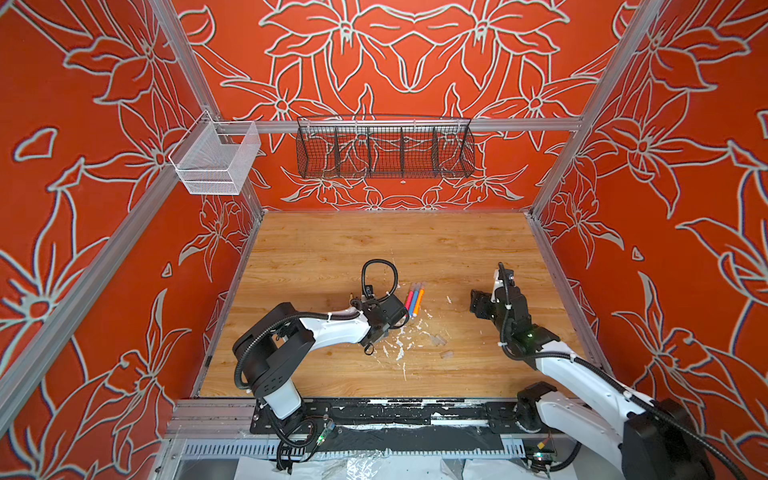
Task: Insert the pens into the pen caps
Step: 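Move the left gripper to the purple marker and grasp it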
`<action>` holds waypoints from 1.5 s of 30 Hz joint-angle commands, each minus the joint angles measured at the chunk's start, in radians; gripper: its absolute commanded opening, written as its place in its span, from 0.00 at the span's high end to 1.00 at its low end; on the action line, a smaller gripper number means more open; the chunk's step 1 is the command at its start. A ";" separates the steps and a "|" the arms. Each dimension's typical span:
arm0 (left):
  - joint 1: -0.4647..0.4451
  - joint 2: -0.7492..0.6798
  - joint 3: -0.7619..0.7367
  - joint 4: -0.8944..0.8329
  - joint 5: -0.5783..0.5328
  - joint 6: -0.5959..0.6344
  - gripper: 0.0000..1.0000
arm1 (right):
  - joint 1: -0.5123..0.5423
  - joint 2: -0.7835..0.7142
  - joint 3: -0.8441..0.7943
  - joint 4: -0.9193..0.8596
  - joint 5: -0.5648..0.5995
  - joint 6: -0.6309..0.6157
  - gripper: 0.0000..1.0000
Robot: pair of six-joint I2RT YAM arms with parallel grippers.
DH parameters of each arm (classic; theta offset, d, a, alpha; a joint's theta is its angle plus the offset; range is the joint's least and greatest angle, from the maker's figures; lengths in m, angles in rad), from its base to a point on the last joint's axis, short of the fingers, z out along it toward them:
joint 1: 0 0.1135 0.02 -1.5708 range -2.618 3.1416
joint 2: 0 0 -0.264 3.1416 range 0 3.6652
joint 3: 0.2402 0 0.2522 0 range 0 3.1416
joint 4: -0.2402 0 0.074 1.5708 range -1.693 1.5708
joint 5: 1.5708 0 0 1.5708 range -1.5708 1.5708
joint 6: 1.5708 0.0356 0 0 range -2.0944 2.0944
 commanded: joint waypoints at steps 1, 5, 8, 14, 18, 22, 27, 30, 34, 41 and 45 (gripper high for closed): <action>0.007 0.053 0.008 -0.037 -0.010 -0.023 0.68 | -0.003 -0.010 -0.015 0.016 -0.006 0.001 0.23; 0.007 0.060 0.001 -0.027 -0.002 -0.025 0.76 | -0.003 -0.013 -0.017 0.018 -0.005 0.002 0.23; 0.010 0.058 -0.008 -0.020 0.000 -0.022 0.84 | -0.003 -0.013 -0.017 0.018 -0.005 0.003 0.23; 0.021 0.024 -0.047 0.034 0.046 -0.006 0.87 | -0.003 0.001 -0.009 0.015 -0.005 0.002 0.23; 0.022 0.030 -0.042 0.019 0.054 0.003 0.76 | -0.004 0.000 -0.010 0.013 -0.006 0.003 0.23; 0.025 0.054 -0.037 0.019 0.063 0.010 0.74 | -0.003 -0.002 -0.011 0.013 -0.004 0.003 0.23; 0.030 0.068 -0.037 0.037 0.083 0.028 0.82 | -0.003 0.004 -0.008 0.015 -0.003 0.003 0.23; 0.041 0.066 -0.039 0.052 0.117 0.042 0.91 | -0.003 0.004 -0.007 0.013 -0.004 0.003 0.23; 0.051 0.035 -0.071 0.114 0.168 0.084 0.99 | -0.003 -0.024 -0.016 0.012 -0.026 -0.003 0.26; 0.064 -0.130 -0.128 0.235 0.261 0.234 1.00 | 0.001 -0.199 -0.004 -0.042 -0.308 0.142 0.27; 0.065 -0.232 -0.139 0.283 0.328 0.330 1.00 | 0.037 -0.285 -0.002 -0.010 -0.455 0.252 0.27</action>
